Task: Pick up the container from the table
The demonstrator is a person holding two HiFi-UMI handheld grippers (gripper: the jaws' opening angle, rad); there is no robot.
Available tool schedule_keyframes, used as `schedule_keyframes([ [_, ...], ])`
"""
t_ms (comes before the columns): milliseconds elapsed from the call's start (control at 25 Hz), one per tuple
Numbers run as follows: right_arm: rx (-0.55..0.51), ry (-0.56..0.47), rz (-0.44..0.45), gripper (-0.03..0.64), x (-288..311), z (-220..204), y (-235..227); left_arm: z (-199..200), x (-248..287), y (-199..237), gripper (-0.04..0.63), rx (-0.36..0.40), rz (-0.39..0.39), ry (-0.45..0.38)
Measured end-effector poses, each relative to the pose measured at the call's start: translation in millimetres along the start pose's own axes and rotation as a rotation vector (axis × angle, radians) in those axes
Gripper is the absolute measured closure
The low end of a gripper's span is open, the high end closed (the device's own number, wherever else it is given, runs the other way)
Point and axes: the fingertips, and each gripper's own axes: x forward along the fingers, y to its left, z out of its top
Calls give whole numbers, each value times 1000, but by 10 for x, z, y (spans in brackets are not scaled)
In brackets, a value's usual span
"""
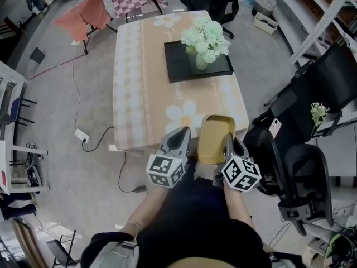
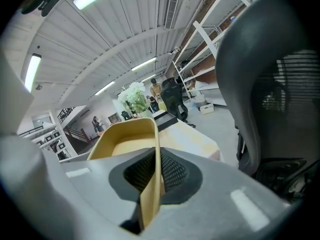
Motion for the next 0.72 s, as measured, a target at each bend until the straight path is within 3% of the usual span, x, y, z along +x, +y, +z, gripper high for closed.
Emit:
schedule_keyframes([
  [320,-15,1,60,601,-20,-53,160,9,-163,43,586,4,31,-21],
  [720,-17,-4,46,601,-80,-70,118,-5,-155,-25,586,10,7,-23],
])
